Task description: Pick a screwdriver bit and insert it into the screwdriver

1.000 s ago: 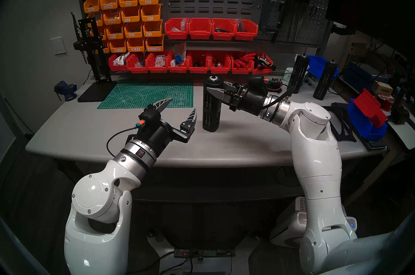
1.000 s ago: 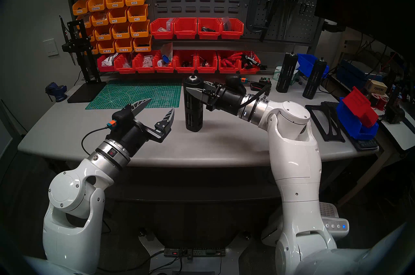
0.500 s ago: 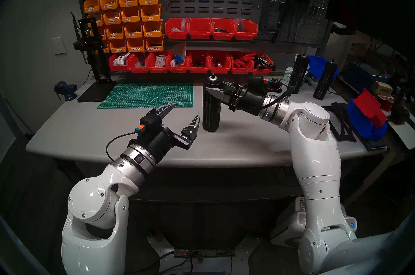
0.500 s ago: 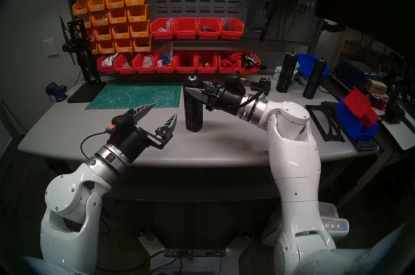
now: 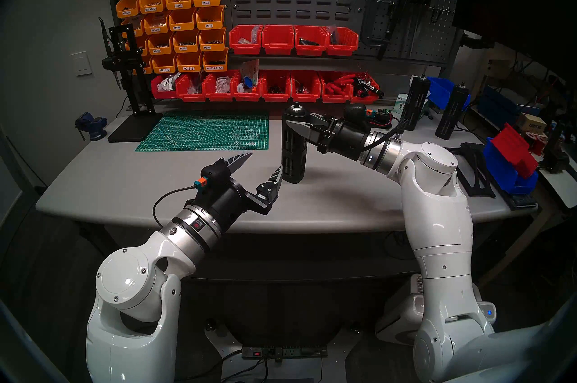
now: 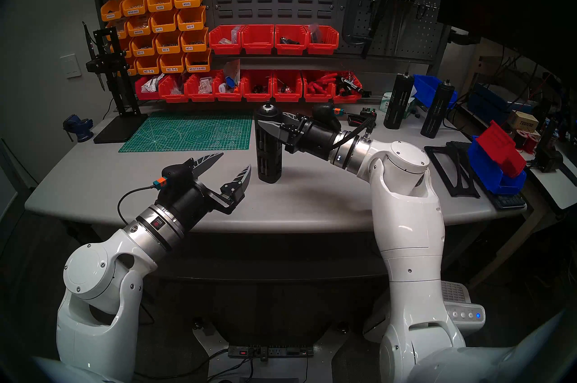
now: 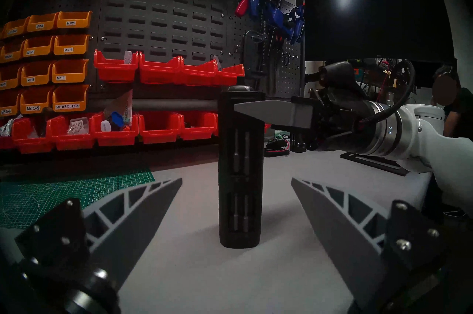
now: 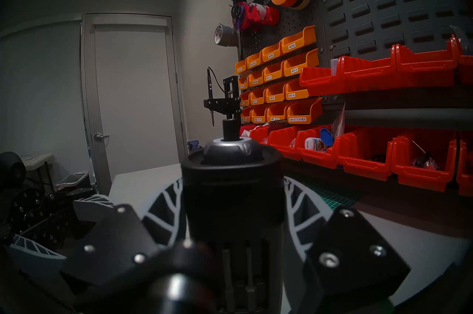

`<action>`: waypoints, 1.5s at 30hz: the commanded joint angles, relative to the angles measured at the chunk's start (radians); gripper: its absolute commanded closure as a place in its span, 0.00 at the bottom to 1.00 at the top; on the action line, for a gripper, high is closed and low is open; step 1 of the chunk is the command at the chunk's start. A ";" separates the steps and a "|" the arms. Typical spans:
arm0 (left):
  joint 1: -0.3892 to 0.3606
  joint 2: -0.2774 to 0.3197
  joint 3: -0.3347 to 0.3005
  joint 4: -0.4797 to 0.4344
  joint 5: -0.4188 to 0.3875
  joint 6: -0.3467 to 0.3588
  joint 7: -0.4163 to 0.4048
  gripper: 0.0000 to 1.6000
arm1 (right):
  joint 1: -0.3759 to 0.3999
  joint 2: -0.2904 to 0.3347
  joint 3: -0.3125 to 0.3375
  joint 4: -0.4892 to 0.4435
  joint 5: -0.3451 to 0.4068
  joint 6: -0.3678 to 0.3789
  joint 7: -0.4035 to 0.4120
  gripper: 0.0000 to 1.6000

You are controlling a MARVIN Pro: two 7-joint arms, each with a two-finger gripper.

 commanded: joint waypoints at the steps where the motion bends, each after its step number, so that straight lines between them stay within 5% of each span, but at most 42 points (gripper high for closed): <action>1: -0.021 0.006 -0.009 -0.050 -0.015 0.008 -0.015 0.49 | 0.024 -0.008 0.005 -0.038 0.014 0.005 0.003 1.00; 10: -0.030 0.004 -0.018 -0.043 -0.030 0.010 -0.040 0.20 | 0.013 -0.026 0.001 -0.072 0.029 0.014 0.011 1.00; 19: -0.040 0.006 -0.025 -0.036 -0.038 0.019 -0.060 0.25 | 0.028 -0.041 0.004 -0.098 0.027 0.020 0.019 1.00; 30: -0.052 0.009 -0.030 -0.032 -0.039 0.036 -0.079 0.19 | 0.046 -0.064 0.004 -0.140 0.035 0.022 0.033 1.00; 45: -0.045 -0.002 -0.032 -0.040 -0.026 0.031 -0.073 0.23 | 0.023 -0.100 -0.003 -0.243 0.050 0.055 0.056 1.00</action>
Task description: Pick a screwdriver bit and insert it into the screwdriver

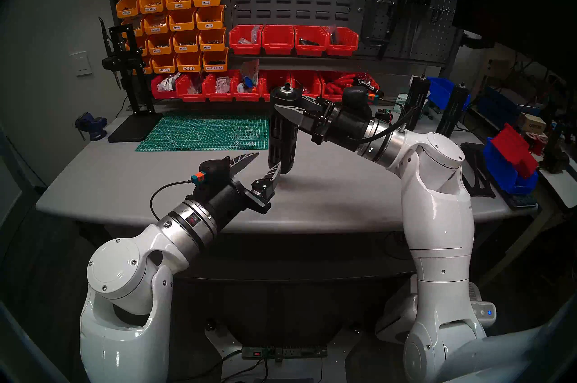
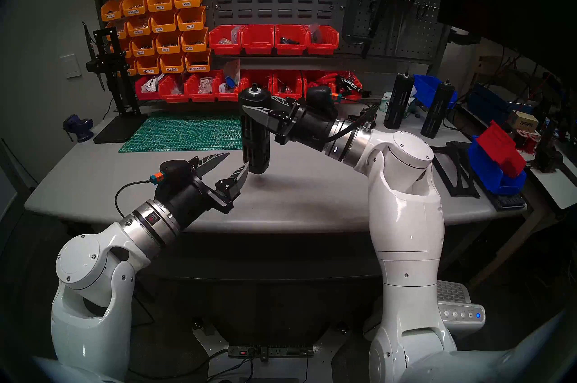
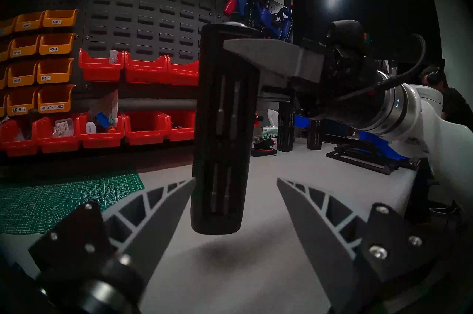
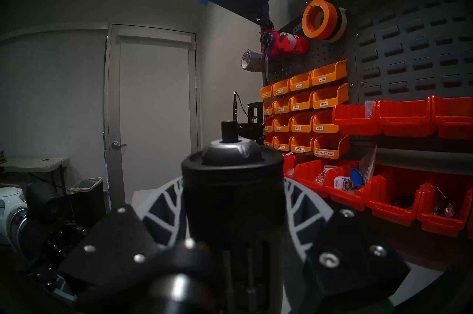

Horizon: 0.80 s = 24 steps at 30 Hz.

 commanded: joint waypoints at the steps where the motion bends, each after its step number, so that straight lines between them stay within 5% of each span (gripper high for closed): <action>1: -0.008 -0.014 0.003 -0.036 0.003 -0.010 0.014 0.23 | 0.028 -0.039 -0.003 -0.098 0.040 0.022 0.008 1.00; 11: 0.016 -0.030 0.015 -0.055 0.030 -0.027 0.052 0.29 | -0.012 -0.047 0.001 -0.155 0.032 0.076 0.017 1.00; 12: 0.018 -0.031 0.016 -0.056 0.032 -0.028 0.054 0.40 | -0.016 -0.047 0.002 -0.157 0.031 0.081 0.019 1.00; 16: 0.022 -0.036 0.019 -0.056 0.035 -0.038 0.059 0.51 | -0.025 -0.052 0.003 -0.165 0.026 0.088 0.018 1.00; 24: 0.027 -0.040 0.022 -0.052 0.033 -0.054 0.064 0.51 | -0.025 -0.060 0.004 -0.163 0.020 0.091 0.023 1.00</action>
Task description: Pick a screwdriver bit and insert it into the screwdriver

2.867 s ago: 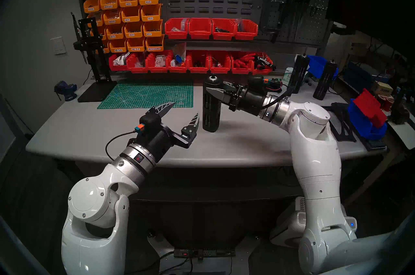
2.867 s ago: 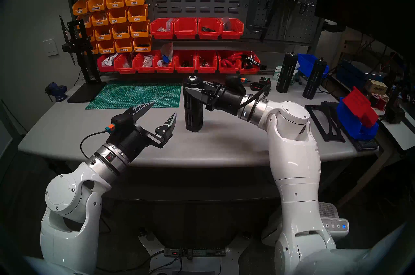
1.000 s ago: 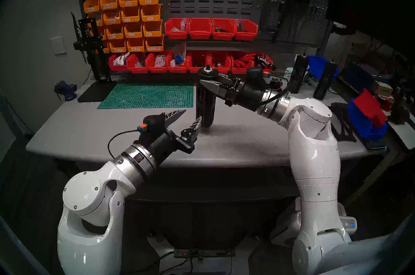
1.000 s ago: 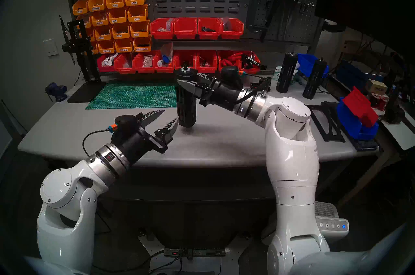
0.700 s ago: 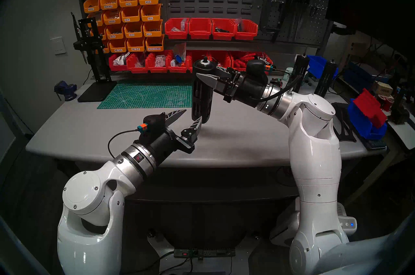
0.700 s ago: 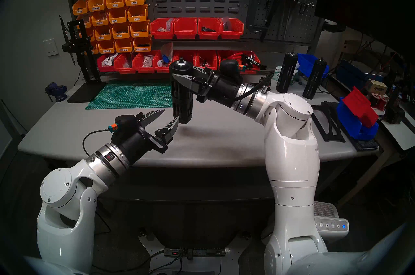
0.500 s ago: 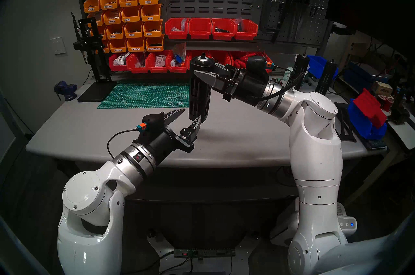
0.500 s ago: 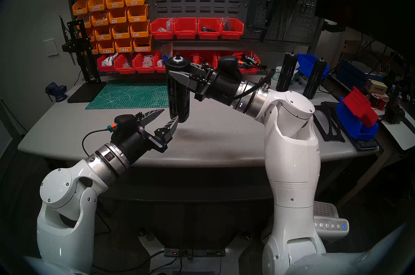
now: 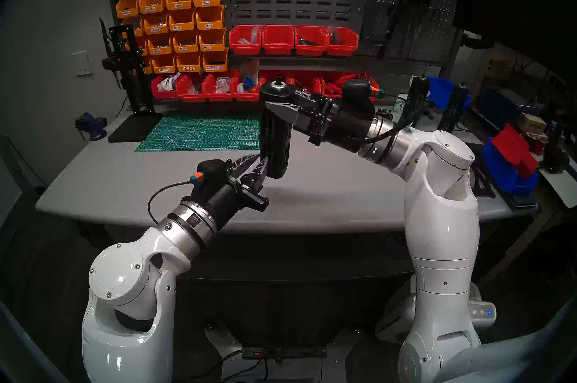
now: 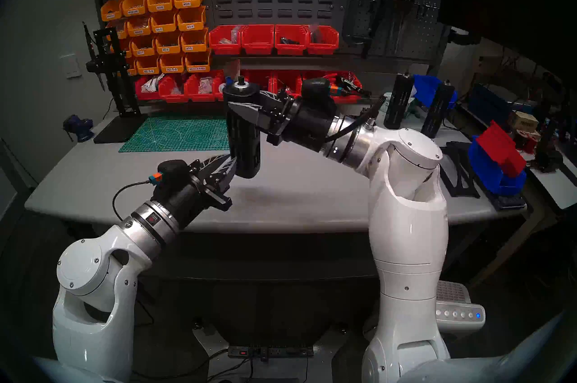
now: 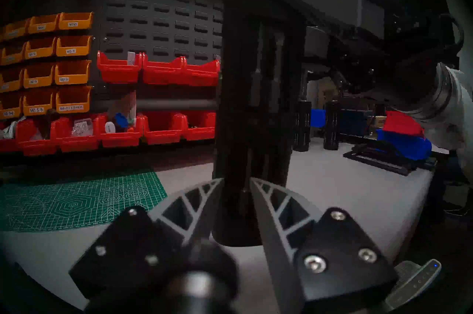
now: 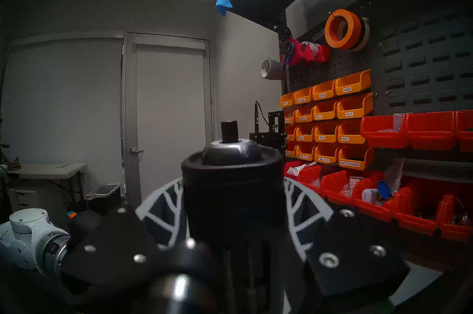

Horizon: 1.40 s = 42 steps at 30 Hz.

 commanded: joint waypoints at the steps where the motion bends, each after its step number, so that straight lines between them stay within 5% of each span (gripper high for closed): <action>1: -0.004 -0.008 0.003 -0.032 -0.013 -0.031 -0.003 0.51 | 0.023 -0.027 -0.001 -0.041 0.019 -0.013 0.000 1.00; 42: -0.006 -0.022 -0.008 -0.020 -0.025 -0.050 -0.029 0.48 | 0.055 -0.059 -0.014 -0.004 -0.011 -0.038 0.017 1.00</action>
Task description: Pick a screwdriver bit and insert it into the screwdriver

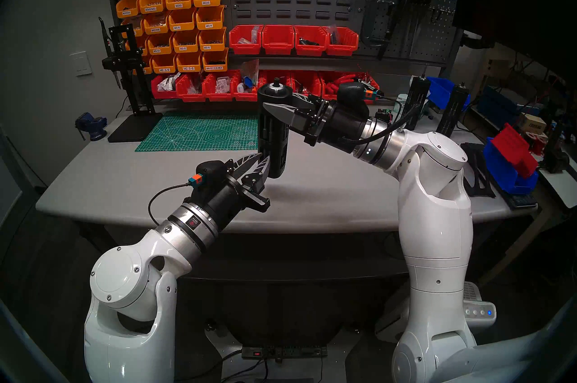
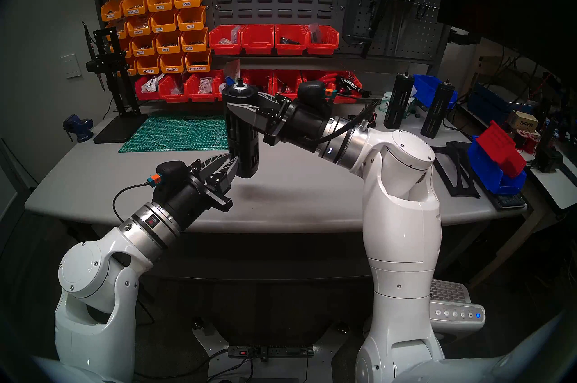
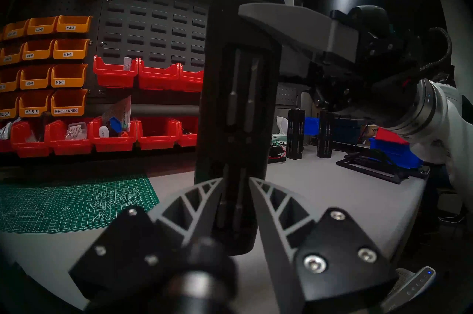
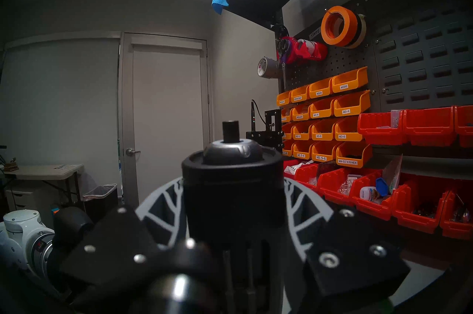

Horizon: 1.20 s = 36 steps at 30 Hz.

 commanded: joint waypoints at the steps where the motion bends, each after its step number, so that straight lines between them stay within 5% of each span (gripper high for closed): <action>1: -0.009 -0.007 0.001 -0.032 0.002 -0.021 0.006 0.47 | 0.042 -0.027 -0.003 -0.043 0.024 -0.010 0.006 1.00; 22: -0.012 -0.003 0.003 -0.034 0.012 -0.019 0.004 0.52 | 0.045 -0.045 -0.006 -0.050 0.007 -0.007 0.005 1.00; 36: -0.006 -0.011 0.002 -0.038 0.027 -0.039 0.005 0.46 | 0.047 -0.055 -0.001 -0.043 -0.009 -0.017 0.004 1.00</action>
